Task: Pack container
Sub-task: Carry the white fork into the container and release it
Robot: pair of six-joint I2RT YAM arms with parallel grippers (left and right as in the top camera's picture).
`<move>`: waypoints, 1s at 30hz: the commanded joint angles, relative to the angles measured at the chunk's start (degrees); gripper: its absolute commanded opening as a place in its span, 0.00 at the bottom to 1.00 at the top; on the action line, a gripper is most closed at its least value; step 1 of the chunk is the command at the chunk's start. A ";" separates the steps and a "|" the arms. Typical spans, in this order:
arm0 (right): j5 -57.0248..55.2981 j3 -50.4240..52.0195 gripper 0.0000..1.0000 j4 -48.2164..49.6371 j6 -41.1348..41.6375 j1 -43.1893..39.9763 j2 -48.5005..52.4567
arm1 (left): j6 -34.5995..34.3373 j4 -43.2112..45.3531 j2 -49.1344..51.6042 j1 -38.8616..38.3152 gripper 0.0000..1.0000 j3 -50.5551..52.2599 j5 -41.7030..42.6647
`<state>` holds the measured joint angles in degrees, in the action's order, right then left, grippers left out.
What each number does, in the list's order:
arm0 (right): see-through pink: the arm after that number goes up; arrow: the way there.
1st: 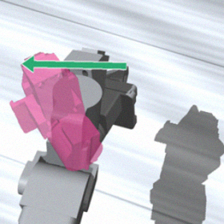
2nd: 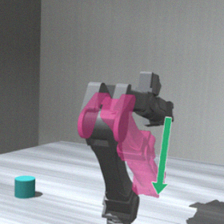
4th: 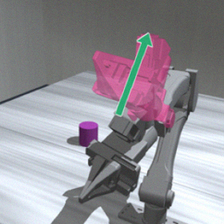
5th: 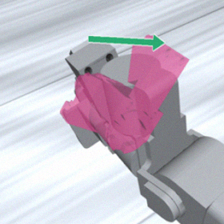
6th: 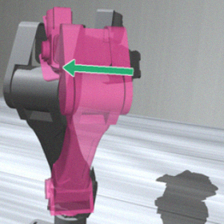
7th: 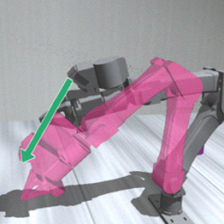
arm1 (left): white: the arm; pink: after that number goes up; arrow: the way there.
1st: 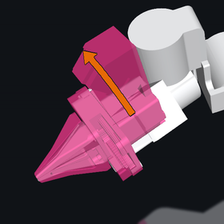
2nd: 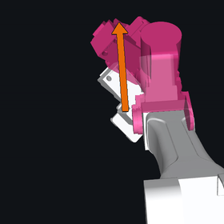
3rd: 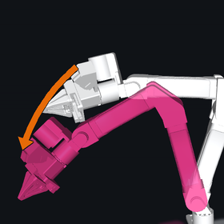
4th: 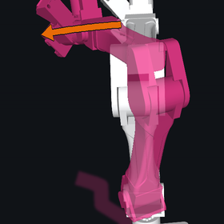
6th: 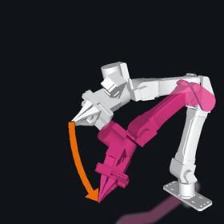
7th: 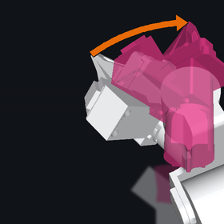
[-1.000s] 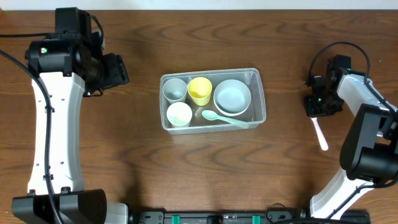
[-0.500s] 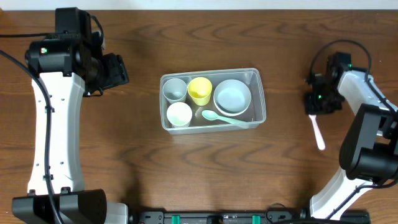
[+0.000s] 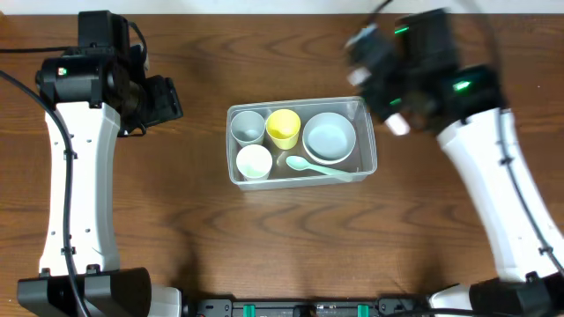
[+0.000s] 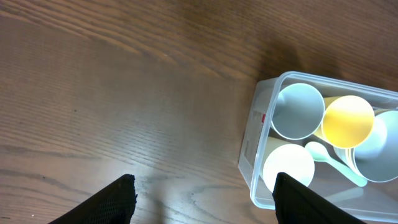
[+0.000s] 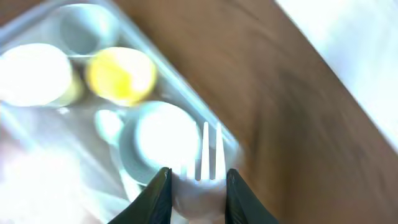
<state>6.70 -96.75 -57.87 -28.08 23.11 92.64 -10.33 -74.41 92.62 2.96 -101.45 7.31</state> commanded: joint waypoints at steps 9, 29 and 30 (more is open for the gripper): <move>-3.48 2.82 0.01 -1.49 -4.74 14.29 13.55 | 0.15 -0.48 0.35 0.24 0.71 0.52 -0.46; -3.76 2.80 0.33 -4.94 -4.46 14.67 19.23 | 0.13 -0.57 0.35 0.24 0.71 0.52 -0.46; -4.00 2.69 0.35 -4.68 -3.26 14.67 19.21 | 0.13 -0.57 0.35 0.24 0.72 0.52 -0.46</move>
<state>2.98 -93.93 -62.76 -32.21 37.65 111.63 -10.33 -74.65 92.62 2.96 -101.43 7.31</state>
